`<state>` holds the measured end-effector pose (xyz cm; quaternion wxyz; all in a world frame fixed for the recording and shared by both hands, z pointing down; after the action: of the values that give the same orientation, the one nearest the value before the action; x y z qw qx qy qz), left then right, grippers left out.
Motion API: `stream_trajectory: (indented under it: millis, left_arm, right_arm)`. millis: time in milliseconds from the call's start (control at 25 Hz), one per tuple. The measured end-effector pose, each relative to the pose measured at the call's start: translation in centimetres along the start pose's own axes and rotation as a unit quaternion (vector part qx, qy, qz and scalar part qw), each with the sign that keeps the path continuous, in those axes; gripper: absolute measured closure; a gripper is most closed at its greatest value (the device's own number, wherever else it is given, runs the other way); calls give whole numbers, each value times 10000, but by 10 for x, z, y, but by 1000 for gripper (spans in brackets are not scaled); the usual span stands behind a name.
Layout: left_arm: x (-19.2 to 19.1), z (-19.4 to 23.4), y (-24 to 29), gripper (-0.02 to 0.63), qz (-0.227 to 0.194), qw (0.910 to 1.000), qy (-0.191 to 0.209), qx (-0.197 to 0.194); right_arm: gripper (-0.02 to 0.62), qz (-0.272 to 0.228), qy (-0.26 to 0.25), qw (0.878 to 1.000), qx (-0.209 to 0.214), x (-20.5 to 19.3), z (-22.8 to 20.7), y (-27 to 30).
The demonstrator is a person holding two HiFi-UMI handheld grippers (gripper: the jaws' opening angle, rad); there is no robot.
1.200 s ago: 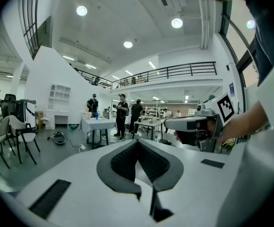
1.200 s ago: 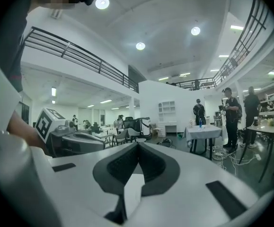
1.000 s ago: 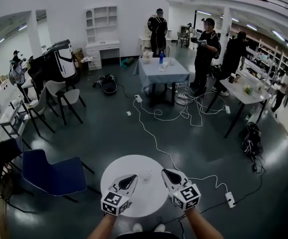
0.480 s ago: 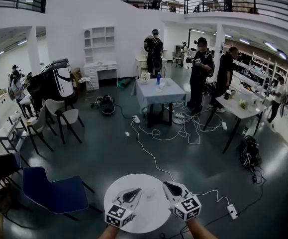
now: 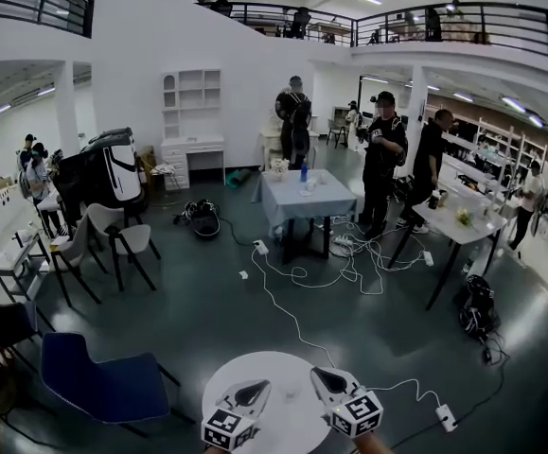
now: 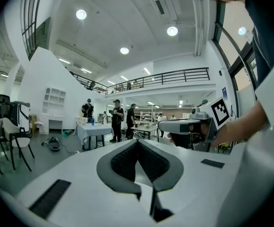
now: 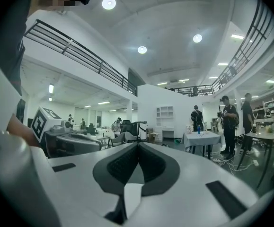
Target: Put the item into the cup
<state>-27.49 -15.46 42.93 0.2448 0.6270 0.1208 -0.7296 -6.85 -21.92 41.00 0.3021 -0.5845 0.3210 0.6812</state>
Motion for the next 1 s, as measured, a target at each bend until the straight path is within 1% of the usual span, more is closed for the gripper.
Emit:
stream_trajectory:
  millis: [120, 240, 600, 680, 800, 1000]
  left_arm:
    - [-6, 6, -1, 590, -113, 9999, -83, 54]
    - [-4, 9, 0, 589, -212, 9997, -127, 84]
    - [13, -5, 3, 590, -235, 9994, -114, 223]
    - [13, -11, 4, 591, -228, 9995, -32, 220]
    - [12, -28, 6, 589, -99, 9997, 81, 197]
    - [0, -63, 5, 589, -179, 9993, 179, 278]
  right_arm:
    - [578, -27, 60, 10000, 44, -6, 1, 6]
    - [578, -64, 35, 9999, 112, -2, 2, 12]
    - [578, -169, -67, 9996, 196, 13, -8, 2]
    - [578, -180, -73, 9996, 204, 17, -12, -5]
    - [578, -214, -55, 9996, 201, 18, -17, -20]
    - [578, -278, -34, 9993, 252, 10, -20, -55]
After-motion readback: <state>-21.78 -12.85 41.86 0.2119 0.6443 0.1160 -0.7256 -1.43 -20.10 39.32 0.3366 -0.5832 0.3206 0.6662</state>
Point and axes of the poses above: the fingertips, and each gripper's own axes: y forward along the fingers, z to its left, x out of its top, the point moved 9 cm from there along -y, backward along the fingers, and after that the axes turned 7 degrees about -y, right-handed, at the moved point
